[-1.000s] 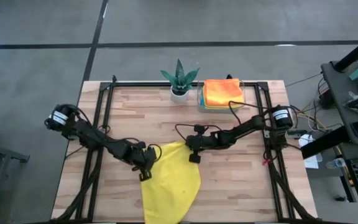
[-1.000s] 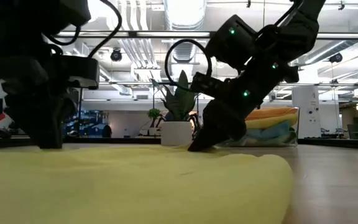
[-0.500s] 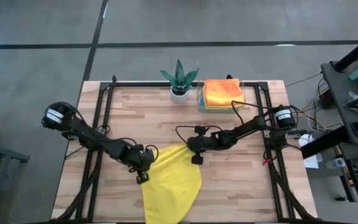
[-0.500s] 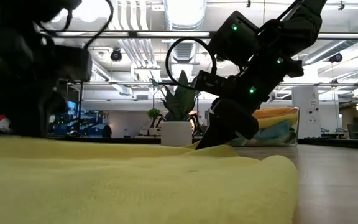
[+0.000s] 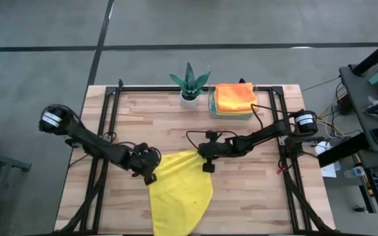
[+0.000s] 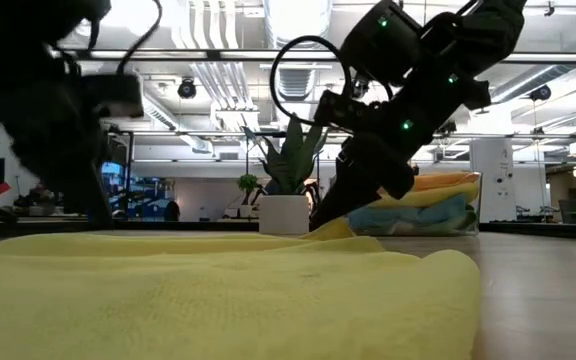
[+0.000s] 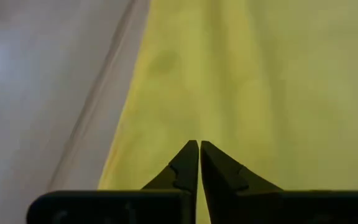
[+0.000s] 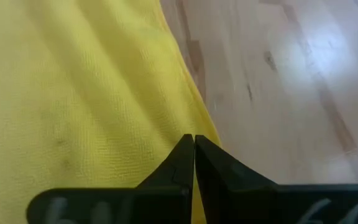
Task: Fold microfiber towels
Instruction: Fold the yellow microfiber towel
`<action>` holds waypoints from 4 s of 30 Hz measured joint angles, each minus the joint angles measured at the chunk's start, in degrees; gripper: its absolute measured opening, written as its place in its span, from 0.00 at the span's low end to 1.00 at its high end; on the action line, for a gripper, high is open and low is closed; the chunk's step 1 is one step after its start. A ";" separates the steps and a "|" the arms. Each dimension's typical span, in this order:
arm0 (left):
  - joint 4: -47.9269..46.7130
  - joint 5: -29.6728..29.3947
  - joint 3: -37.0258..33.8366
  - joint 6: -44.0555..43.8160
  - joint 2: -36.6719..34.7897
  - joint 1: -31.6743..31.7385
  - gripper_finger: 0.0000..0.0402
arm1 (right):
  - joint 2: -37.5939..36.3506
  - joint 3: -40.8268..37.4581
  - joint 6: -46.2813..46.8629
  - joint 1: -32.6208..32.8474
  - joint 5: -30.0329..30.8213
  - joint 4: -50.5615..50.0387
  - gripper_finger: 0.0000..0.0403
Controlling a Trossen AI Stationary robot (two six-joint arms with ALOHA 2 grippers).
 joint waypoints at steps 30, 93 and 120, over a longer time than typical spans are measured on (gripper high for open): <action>-5.93 -18.94 -3.89 -1.35 8.81 11.27 0.01 | 1.64 -0.48 -5.13 -9.61 3.79 4.07 0.02; 8.40 -9.64 36.39 -15.95 36.81 -8.66 0.42 | -3.14 -2.80 4.68 26.42 14.75 -1.62 0.02; 7.59 -12.18 35.43 -12.01 32.45 -8.14 0.00 | -1.65 -4.37 4.92 26.37 15.10 4.18 0.03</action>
